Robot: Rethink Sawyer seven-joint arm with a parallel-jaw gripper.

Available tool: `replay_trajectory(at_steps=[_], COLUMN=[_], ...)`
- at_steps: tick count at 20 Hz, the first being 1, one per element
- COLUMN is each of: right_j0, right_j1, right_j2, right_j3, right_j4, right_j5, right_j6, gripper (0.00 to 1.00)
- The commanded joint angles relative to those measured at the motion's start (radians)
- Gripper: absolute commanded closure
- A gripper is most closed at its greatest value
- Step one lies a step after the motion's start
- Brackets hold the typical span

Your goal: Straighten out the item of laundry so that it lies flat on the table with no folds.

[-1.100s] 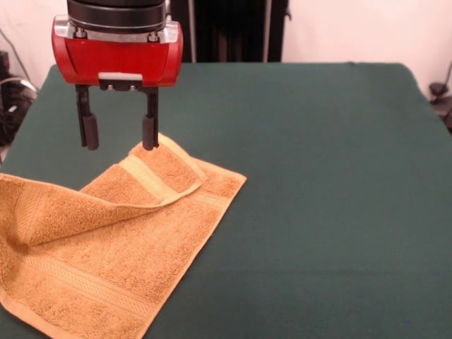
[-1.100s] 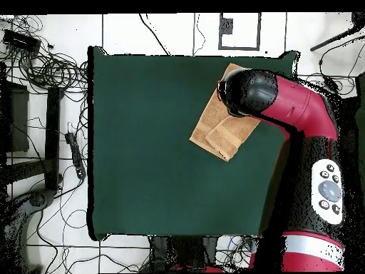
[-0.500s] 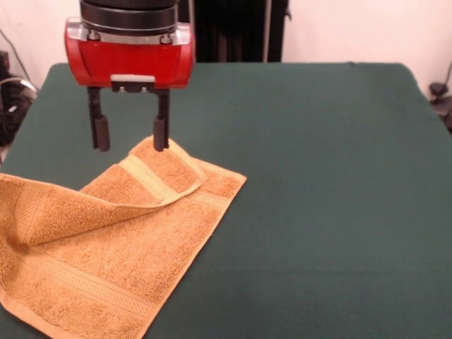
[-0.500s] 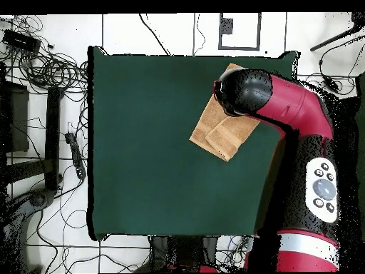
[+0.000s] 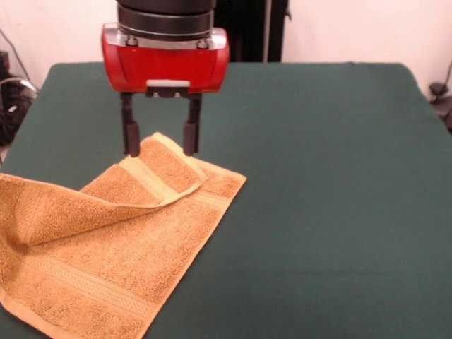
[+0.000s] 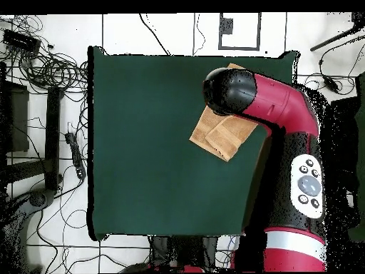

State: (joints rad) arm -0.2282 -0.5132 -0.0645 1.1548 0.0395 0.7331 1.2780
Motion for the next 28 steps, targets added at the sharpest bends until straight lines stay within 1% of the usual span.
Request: replay_trajectory(at_steps=[1,10,14,20,28], right_j0=[0.048,0.050,0.044,0.040,0.041], right_j1=[0.084,0.090,0.089,0.090,0.090], right_j2=[0.003,0.006,0.016,0.021,0.021], right_j3=[0.186,0.193,0.203,0.212,0.244], right_j4=[0.036,0.032,0.020,0.024,0.024], right_j5=[-0.053,-0.073,-0.101,-0.106,-0.164], right_j6=[0.348,0.322,0.293,0.283,0.295], gripper=[0.00,0.00,0.00,0.00,0.00])
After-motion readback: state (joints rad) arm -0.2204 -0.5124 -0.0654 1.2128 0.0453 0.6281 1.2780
